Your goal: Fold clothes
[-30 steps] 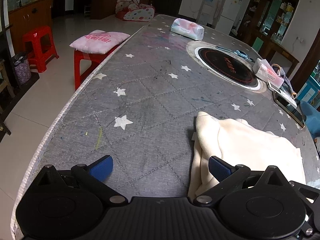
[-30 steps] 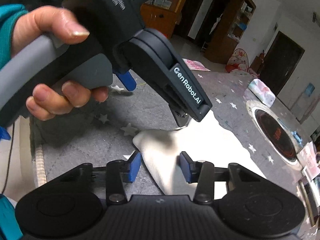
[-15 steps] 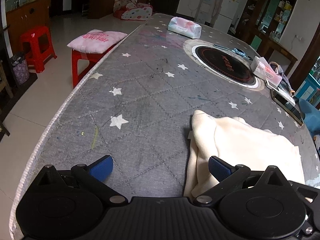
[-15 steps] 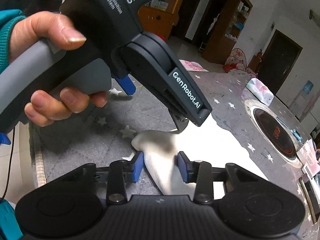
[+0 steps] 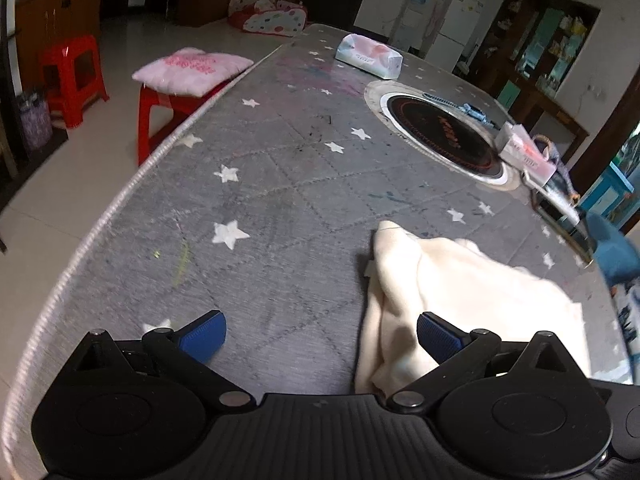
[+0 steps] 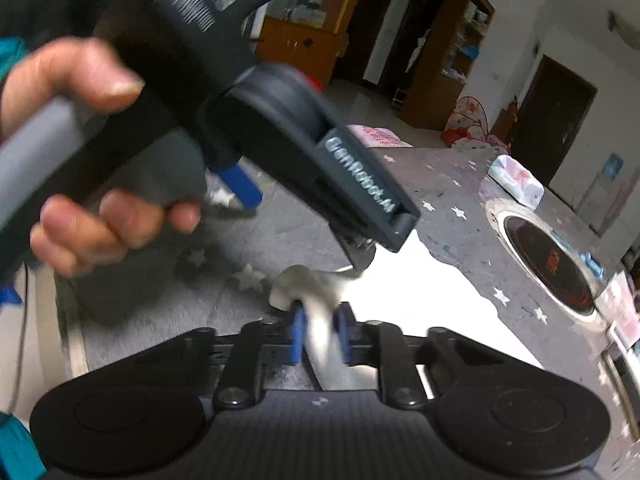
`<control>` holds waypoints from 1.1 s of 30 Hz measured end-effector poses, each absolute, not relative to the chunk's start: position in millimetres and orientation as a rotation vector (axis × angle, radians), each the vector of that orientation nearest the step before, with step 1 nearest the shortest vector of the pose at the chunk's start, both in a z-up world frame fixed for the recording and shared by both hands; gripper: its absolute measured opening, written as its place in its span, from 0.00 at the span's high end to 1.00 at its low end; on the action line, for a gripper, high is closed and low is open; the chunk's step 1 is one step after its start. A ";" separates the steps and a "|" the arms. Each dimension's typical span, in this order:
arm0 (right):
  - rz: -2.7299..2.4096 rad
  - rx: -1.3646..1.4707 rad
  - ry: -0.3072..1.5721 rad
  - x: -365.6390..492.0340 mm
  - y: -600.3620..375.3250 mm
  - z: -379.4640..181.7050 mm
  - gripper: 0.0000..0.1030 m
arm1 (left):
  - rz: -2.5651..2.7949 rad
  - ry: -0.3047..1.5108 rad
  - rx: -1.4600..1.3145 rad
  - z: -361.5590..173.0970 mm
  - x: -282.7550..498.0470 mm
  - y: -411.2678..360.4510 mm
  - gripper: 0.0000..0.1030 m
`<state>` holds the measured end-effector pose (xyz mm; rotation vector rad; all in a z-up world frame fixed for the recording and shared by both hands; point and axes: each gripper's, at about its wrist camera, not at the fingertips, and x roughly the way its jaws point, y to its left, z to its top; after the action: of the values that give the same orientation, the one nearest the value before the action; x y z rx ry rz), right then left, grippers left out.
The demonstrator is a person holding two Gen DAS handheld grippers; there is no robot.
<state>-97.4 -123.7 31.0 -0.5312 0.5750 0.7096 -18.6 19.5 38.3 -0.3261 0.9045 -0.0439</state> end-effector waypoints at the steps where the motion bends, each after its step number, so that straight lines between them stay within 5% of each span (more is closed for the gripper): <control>1: 0.711 -0.508 0.574 -96.7 -126.5 34.3 0.90 | -0.047 0.908 -0.354 37.7 -18.0 19.4 0.00; 15: 0.714 -0.323 0.559 -92.2 -161.1 58.2 0.96 | -0.152 0.947 -0.590 31.5 -5.0 3.0 0.01; 22: 0.711 -0.278 0.543 -91.0 -171.1 63.1 0.96 | -0.169 0.958 -0.655 29.6 -4.9 2.7 0.10; 28: 0.715 -0.254 0.534 -90.7 -177.1 64.9 0.96 | -0.205 0.977 -0.744 23.3 -4.6 2.9 0.28; 33: 0.717 -0.248 0.533 -92.1 -179.1 64.3 0.96 | -0.217 0.999 -0.776 17.0 -5.4 2.2 0.56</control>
<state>-92.1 -179.1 64.3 -0.2477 0.5326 0.7174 -5.4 2.2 17.0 -0.7759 0.9990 -0.2174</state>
